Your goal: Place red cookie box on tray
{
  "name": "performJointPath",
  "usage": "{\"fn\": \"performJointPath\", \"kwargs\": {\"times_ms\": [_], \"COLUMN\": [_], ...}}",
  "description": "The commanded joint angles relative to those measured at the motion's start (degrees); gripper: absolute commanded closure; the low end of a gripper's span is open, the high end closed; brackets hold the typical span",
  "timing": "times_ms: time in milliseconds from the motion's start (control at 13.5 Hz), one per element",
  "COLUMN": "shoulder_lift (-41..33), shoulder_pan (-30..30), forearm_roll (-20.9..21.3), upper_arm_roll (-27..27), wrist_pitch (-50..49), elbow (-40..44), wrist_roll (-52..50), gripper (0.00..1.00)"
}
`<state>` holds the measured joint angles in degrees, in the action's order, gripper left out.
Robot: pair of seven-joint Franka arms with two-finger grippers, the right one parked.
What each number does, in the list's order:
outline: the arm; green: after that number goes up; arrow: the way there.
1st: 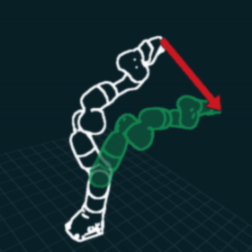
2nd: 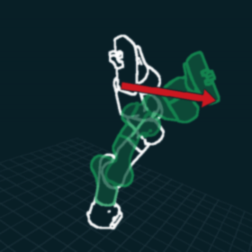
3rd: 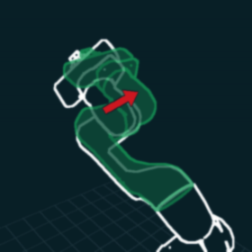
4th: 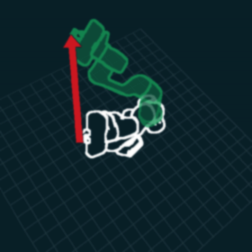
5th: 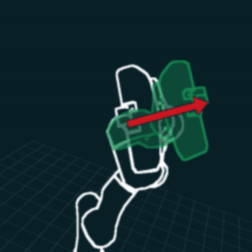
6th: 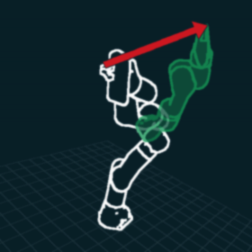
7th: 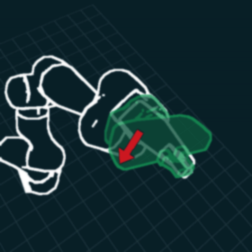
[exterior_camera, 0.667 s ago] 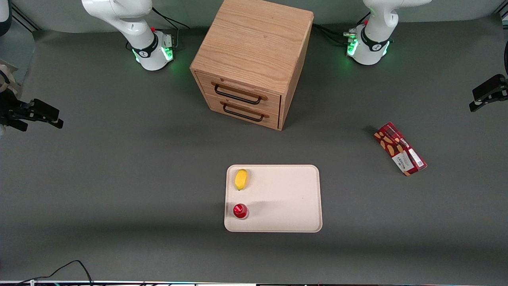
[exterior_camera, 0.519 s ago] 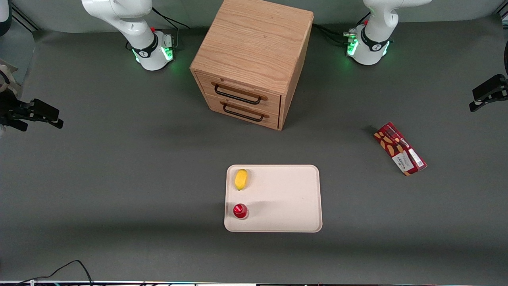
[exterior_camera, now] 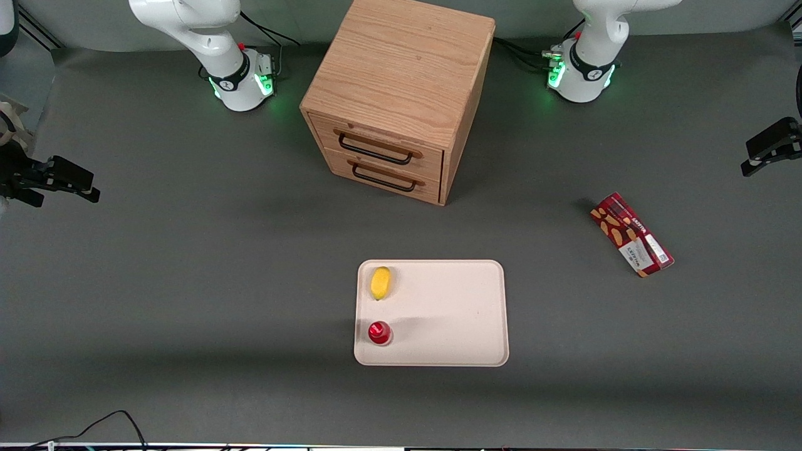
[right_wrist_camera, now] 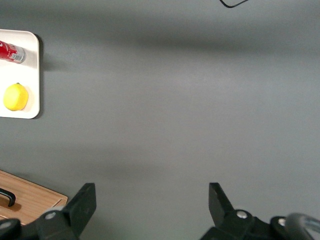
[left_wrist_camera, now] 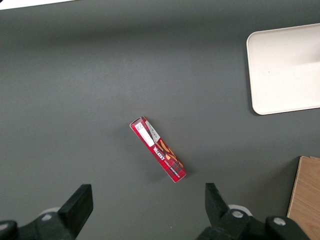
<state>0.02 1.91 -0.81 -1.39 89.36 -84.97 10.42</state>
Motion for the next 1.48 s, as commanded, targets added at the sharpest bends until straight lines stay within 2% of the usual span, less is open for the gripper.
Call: {"fn": "performJointPath", "kwargs": {"times_ms": [0,1407], "shoulder_lift": [-0.37,-0.37], "shoulder_pan": [-0.33,-0.33], "forearm_roll": [0.28,0.19], "upper_arm_roll": [-0.36,-0.36], "wrist_pitch": [-0.85,-1.56], "elbow": [-0.28,-1.25], "wrist_roll": [0.56,-0.22], "gripper": [0.0,0.0]}}
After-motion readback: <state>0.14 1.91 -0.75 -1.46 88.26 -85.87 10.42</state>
